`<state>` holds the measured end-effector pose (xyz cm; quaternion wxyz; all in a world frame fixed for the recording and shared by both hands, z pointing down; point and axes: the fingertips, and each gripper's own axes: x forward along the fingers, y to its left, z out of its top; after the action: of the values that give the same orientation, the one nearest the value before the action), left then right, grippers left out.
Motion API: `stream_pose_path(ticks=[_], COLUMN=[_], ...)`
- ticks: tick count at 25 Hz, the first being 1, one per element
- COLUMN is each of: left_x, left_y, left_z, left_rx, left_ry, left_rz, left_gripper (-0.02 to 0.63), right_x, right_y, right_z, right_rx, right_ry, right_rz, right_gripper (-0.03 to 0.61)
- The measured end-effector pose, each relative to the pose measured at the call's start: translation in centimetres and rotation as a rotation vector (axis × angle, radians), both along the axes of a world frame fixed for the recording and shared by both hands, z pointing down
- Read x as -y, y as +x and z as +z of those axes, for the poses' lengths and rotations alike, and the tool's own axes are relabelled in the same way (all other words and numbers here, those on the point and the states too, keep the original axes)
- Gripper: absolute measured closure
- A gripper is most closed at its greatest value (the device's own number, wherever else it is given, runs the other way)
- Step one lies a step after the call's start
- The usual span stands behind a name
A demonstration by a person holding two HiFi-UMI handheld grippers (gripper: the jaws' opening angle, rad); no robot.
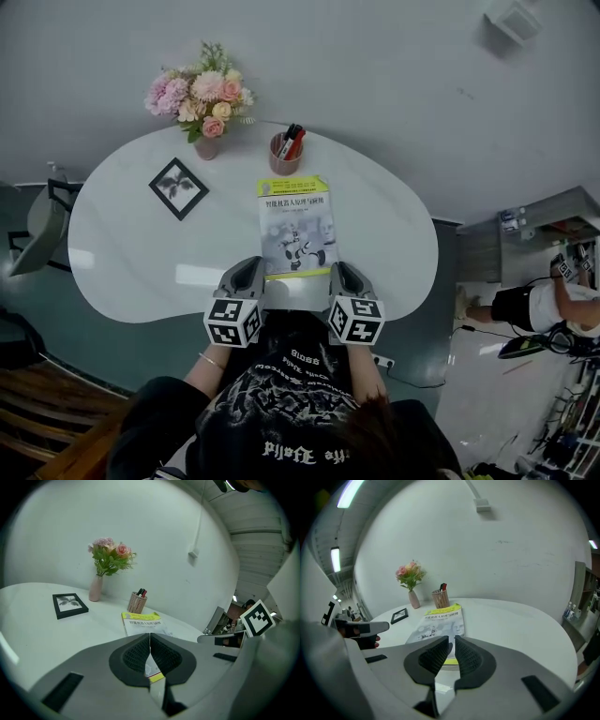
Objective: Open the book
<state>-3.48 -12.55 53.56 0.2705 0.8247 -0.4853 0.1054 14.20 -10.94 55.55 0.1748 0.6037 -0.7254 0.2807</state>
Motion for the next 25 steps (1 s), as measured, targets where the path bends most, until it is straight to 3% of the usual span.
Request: stream_pose_path(ticks=[12,25], left_x=[0.5,0.6], left_y=[0.0,-0.7], left_z=[0.2,0.8], left_rx=[0.022,0.047], left_ry=[-0.021,-0.027], left_rz=[-0.030,-0.075], left_gripper=[0.591,0.590], right_x=[0.6,1.3], right_y=[0.5,1.2], right_z=[2.0,5.0], right_rx=[0.044,0.040], right_ry=[-0.132,-0.262], right_rz=[-0.006,0.025], right_gripper=[0.430,0.440])
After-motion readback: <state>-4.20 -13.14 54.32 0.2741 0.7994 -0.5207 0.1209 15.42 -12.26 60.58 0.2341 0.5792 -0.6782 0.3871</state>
